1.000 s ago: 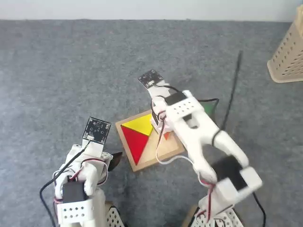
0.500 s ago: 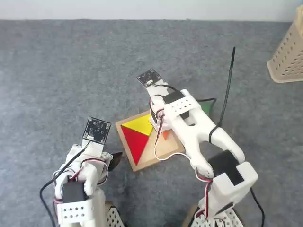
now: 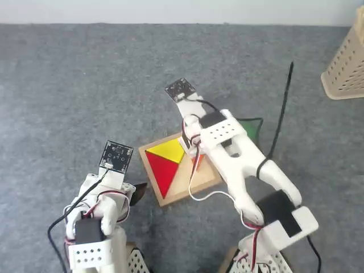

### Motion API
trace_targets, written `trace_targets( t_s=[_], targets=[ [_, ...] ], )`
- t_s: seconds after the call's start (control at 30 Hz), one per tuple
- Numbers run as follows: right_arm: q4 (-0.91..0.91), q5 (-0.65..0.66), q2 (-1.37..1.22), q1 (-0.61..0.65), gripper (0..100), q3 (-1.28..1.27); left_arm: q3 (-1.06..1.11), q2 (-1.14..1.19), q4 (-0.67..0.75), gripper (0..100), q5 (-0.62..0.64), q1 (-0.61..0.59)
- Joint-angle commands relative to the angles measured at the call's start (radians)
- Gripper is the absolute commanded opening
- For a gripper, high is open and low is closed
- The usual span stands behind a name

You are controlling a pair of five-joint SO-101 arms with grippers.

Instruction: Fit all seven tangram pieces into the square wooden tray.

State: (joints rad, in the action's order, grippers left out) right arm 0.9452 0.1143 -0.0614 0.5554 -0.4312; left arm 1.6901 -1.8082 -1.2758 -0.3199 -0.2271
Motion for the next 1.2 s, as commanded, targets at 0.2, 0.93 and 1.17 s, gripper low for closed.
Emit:
trace_targets(
  t_s=[0.2,0.93,1.17],
  targets=[
    [-0.079,-0.005,0.073,-0.013,2.4,-0.075,-0.005,-0.014,0.0,35,-0.005,0.005],
    [-0.028,-0.014,0.117,-0.073,2.8,-0.023,-0.005,-0.014,0.0,35,-0.005,0.005],
    [0.145,-0.014,0.308,-0.151,2.8,-0.023,-0.005,-0.014,0.0,35,-0.005,0.005]
  ],
)
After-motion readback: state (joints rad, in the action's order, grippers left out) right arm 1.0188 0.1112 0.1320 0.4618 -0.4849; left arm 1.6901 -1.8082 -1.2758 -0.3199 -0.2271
